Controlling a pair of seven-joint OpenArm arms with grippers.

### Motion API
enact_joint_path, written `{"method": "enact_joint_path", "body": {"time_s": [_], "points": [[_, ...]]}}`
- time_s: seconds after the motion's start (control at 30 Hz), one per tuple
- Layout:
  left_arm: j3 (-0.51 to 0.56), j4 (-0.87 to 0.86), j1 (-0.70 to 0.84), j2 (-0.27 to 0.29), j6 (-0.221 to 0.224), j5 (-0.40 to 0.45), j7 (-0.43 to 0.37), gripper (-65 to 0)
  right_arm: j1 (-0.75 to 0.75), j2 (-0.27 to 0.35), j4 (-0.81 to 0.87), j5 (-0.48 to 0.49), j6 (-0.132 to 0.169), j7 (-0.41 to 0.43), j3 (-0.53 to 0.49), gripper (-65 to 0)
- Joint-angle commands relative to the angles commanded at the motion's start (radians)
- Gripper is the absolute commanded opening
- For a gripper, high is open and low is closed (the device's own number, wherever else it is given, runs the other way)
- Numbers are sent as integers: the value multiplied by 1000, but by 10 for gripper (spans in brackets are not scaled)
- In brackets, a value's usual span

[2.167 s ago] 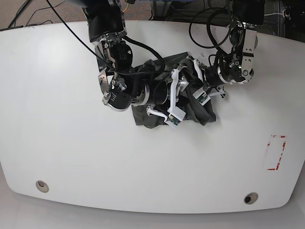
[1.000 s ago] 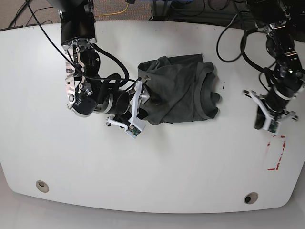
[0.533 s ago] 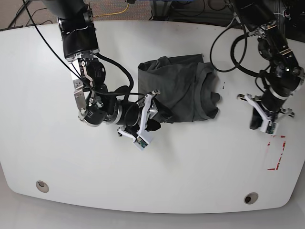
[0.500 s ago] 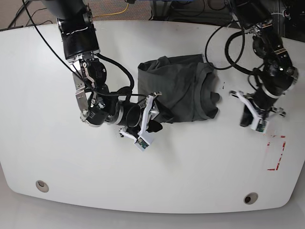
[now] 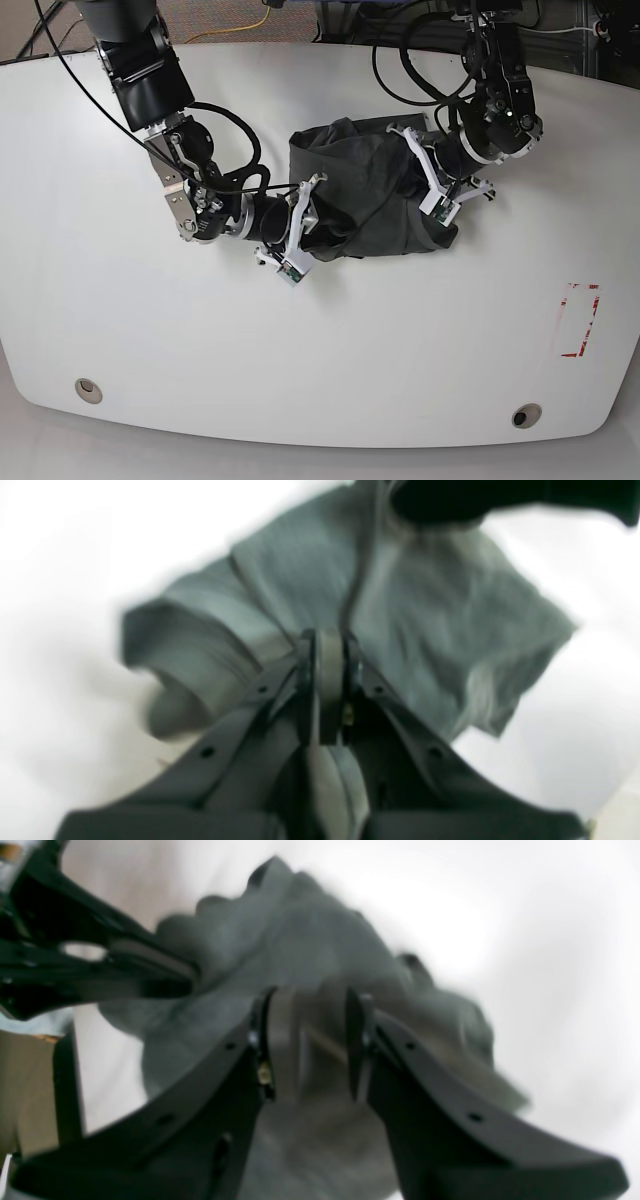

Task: Layout the t-shirt on the table in an organized manner, then fold the t-shirt properly
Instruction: 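Release the left gripper and reposition it at the bundle edge, then grasp the bundle edges with both grippers and fold it over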

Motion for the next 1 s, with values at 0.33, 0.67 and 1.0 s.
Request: {"method": "enact_joint_path", "body": {"time_s": [0.33, 0.67, 1.0], "points": [[0, -196, 6, -133, 0, -5, -71, -646, -74, -6, -115, -244, 22, 143, 3, -526], [0, -137, 29, -176, 0, -6, -137, -646, -84, 18, 11, -201, 22, 69, 5, -526], [5, 94, 43, -147, 0, -9, -34, -646, -89, -9, 385, -132, 3, -255, 147, -526]]}}
